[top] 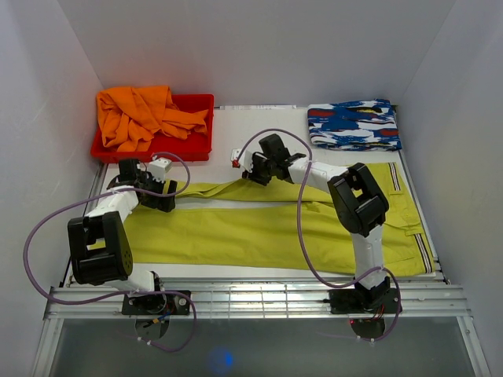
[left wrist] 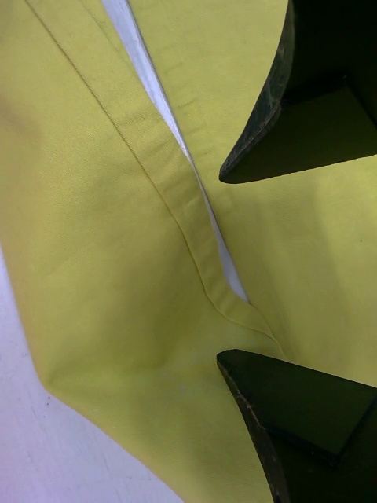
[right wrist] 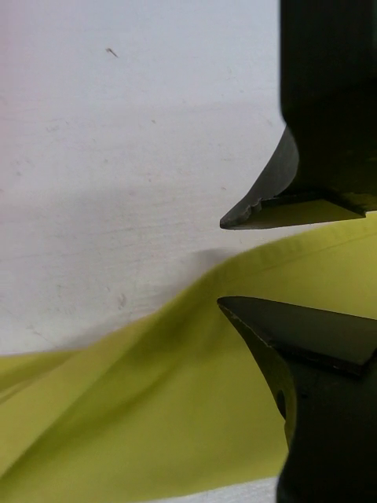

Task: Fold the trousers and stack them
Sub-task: Flatten the trousers out

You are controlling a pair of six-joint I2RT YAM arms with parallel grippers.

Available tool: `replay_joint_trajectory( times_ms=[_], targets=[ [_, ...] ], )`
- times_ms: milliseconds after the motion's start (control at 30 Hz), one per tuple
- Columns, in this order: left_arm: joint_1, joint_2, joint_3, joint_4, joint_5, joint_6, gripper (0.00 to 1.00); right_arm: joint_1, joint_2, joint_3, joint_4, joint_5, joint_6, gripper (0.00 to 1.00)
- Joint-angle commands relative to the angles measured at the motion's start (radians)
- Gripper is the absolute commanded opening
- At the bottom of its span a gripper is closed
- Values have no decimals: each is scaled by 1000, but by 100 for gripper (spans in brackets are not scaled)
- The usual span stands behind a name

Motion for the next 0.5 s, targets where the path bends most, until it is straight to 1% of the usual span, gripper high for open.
replay_joint_trajectory(
  times_ms=[0,67,167,200,300,367,467],
  targets=[
    [3,-3,17,14,-1,-18,98,-1,51,101,-25,-49,-34,45],
    [3,3,29,2,2,-18,98,-1,77,119,-59,-67,-43,45],
    [2,9,43,-9,5,-15,98,-1,125,164,-108,-75,-46,35],
    [3,12,45,-18,7,-11,98,-1,132,176,-120,-81,-46,25],
    [3,2,40,-23,22,20,98,-1,116,196,-177,-91,-51,8],
    [3,-3,39,-11,-2,32,98,-1,77,165,-195,-107,-58,8],
    [1,-24,20,35,-68,34,98,-1,-33,93,-195,-124,-57,8]
  ],
)
